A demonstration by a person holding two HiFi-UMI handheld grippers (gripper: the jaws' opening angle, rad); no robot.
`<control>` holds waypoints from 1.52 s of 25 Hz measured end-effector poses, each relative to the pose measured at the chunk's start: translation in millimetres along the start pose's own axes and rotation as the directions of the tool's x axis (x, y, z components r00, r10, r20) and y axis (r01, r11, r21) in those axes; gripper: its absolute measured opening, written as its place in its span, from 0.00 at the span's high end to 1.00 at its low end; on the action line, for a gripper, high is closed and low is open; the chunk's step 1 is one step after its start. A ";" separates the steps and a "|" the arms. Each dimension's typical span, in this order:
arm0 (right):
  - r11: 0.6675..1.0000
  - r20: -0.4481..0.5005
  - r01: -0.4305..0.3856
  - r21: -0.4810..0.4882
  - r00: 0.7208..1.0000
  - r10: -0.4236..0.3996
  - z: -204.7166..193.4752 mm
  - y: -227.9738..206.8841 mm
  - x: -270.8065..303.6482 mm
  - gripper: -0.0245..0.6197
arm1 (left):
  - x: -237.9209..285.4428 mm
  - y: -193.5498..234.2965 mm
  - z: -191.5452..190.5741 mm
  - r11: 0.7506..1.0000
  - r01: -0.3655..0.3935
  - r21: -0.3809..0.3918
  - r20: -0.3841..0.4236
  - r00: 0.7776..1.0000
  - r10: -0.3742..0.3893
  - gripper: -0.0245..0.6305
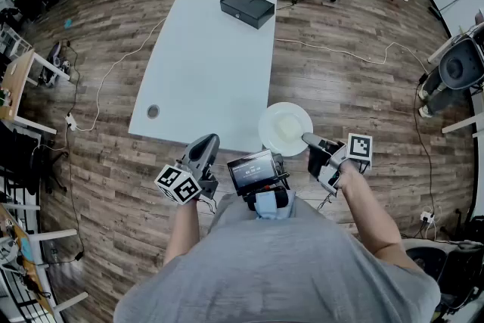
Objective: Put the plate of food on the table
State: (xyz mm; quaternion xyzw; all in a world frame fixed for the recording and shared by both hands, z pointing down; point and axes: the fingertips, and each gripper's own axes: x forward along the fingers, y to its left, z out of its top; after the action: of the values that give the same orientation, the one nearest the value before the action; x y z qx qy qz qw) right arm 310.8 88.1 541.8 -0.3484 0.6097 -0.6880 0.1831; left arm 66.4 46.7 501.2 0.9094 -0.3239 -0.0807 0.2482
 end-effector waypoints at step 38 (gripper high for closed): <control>1.000 -0.040 -0.027 0.007 0.999 0.027 1.4 -1.5 4.8 0.91 | 5.8 -12.1 -24.5 0.999 0.035 -0.003 -0.031 0.999 -0.035 0.93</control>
State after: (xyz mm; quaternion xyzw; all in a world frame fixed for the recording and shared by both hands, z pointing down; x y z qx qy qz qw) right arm 308.8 84.2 544.5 -0.3255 0.6157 -0.6944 0.1812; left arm 85.0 60.8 516.3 0.9157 -0.3041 -0.0710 0.2530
